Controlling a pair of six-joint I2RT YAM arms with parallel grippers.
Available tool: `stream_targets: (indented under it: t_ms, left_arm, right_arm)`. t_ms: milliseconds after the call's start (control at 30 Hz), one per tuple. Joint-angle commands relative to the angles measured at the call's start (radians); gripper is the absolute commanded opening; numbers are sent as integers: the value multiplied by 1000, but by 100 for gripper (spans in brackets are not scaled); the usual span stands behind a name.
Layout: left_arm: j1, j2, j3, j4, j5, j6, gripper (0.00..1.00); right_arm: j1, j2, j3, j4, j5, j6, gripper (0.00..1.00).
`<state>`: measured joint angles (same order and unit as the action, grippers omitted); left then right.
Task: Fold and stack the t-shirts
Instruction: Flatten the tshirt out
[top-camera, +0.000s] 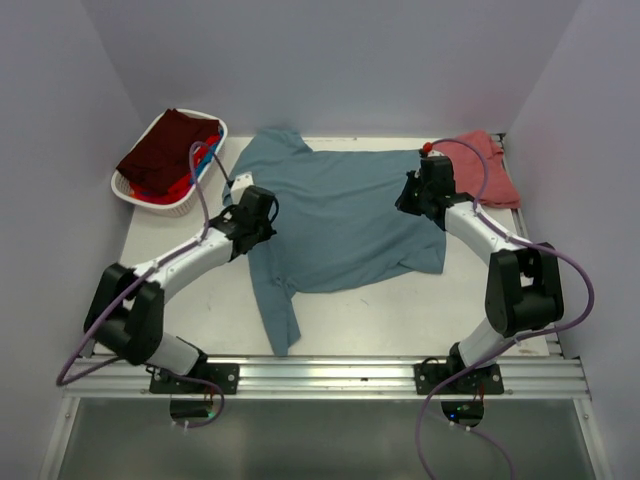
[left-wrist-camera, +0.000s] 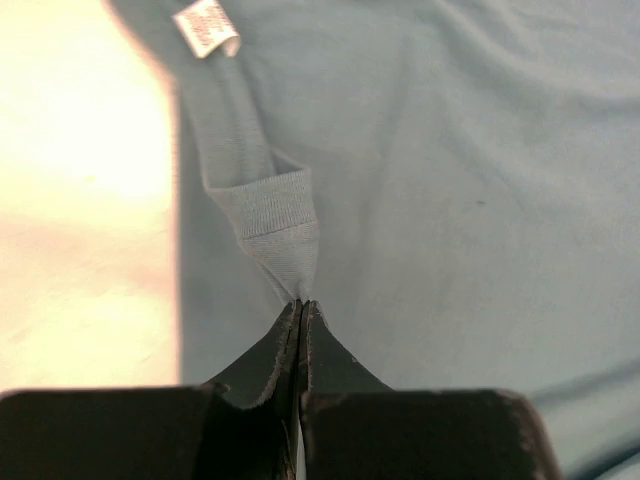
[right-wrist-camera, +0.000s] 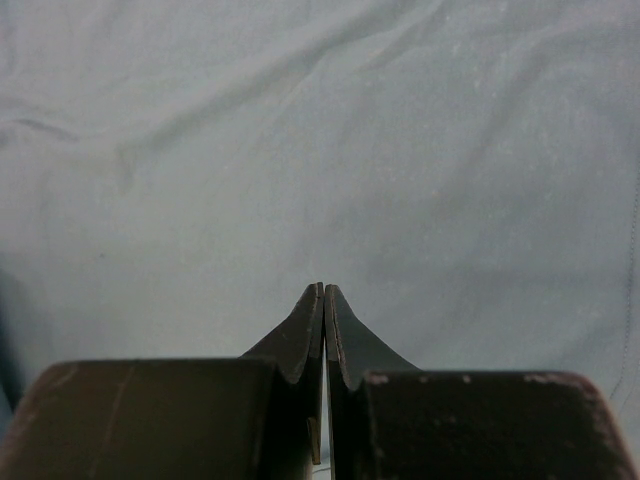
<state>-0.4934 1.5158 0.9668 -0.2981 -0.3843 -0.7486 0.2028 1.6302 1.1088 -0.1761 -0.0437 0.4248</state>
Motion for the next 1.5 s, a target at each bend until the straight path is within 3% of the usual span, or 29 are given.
stream_targets:
  t_ms: [0,267,467,567,833,867,900,967,1000,1100,1200,1300,1400,1433,1467]
  left_arm:
    - [3,-158,-65,-136,-119,-32,0]
    - [39,-393,-270,-361,-169,-175,0]
    - [199,-465,-370,-354,-163,-123,0]
    - [256,-442,-353,-279,-169,-95,0]
    - [309,-183,-254,-44,-142,0,0]
    - [309,-169,-247,-38,-137,12,4]
    - [309,-157,-225,-44,-149,8,19]
    - [309,-186,-218,-58,-148,11,38]
    - [306,-257,-223,-65,-149,9,64]
    - [302,-464,-223,-124,-151,9,100]
    - [300,-633,-238,-147,-108,52,100]
    - [300,-649,-289,-78,14,104,98]
    - [300,-518,-329,51,119,127,68]
    - [300,-475,-330,116,157,133,38]
    - [300,-427,-327,151,168,134,26]
  right_arm:
    - [-6,0,36,-17,11,-15,0]
    - [-11,14,52,-40,-21,-9,0]
    - [-11,40,54,-45,-48,-4,0]
    - [-11,48,56,-49,-47,-6,0]
    - [-11,62,57,-57,-38,-21,0]
    - [-13,56,56,-62,-29,-21,0]
    - [-11,51,54,-63,-30,-29,0]
    - [-11,39,46,-59,-24,-32,0]
    - [-13,25,46,-63,-16,-35,0]
    - [-11,10,42,-65,-4,-37,0]
    - [-13,19,37,-65,1,-35,0]
    - [-11,42,40,-63,15,-26,0]
    - [-11,80,45,-36,21,-11,0]
    - [-11,103,52,-33,16,-9,0]
    - [-11,114,62,-45,12,-9,0]
